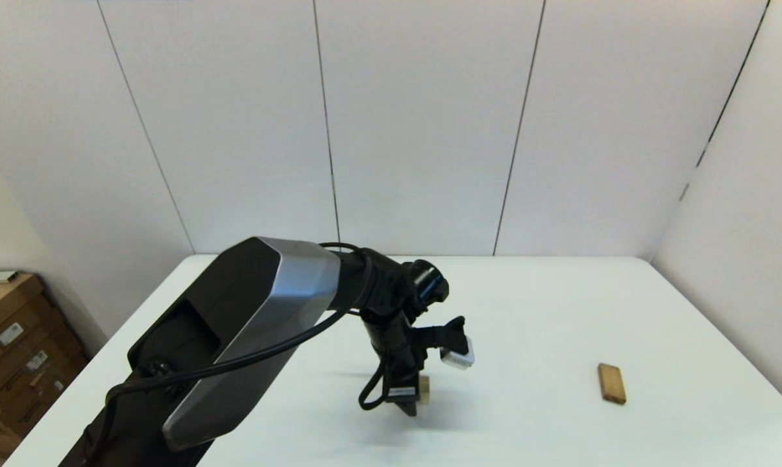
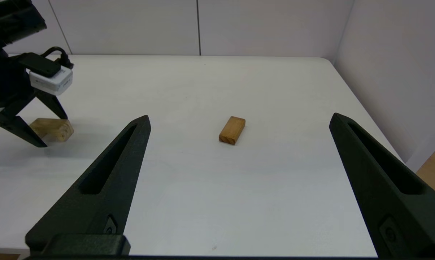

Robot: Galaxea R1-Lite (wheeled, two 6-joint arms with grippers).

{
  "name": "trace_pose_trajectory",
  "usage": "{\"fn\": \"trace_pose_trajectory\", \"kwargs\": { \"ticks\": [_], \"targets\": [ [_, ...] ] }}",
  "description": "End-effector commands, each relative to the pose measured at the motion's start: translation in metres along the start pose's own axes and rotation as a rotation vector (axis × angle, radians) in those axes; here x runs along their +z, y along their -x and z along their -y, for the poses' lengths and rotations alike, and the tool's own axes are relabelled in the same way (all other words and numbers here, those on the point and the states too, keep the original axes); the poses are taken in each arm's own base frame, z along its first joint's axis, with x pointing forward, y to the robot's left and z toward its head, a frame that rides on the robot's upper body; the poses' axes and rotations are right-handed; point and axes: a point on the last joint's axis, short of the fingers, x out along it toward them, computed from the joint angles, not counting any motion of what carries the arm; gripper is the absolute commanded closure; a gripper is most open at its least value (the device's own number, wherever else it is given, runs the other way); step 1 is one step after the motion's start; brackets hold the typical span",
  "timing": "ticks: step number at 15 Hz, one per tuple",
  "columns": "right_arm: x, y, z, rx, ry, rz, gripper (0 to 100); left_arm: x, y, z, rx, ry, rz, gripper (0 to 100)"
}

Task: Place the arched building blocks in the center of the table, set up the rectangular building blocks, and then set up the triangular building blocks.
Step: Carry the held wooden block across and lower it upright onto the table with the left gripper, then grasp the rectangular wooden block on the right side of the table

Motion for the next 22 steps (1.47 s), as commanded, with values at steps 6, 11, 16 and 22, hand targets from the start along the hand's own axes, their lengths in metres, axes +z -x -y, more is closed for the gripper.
{"fn": "trace_pose_trajectory", "kwargs": {
  "ticks": [6, 11, 16, 22],
  "targets": [
    [0.000, 0.000, 0.000, 0.001, 0.000, -0.001, 0, -0.021, 0.158, 0.002, 0.220, 0.113, 0.131, 0],
    [0.000, 0.000, 0.000, 0.001, 0.000, -0.001, 0, -0.088, 0.307, 0.056, 0.504, 0.279, 0.281, 0],
    [0.000, 0.000, 0.000, 0.001, 0.000, -0.001, 0, -0.172, 0.387, 0.205, 0.810, 0.446, 0.355, 0],
    [0.000, 0.000, 0.000, 0.001, 0.000, -0.001, 0, -0.207, 0.352, 0.330, 1.025, 0.855, 0.712, 0]
  ]
}}
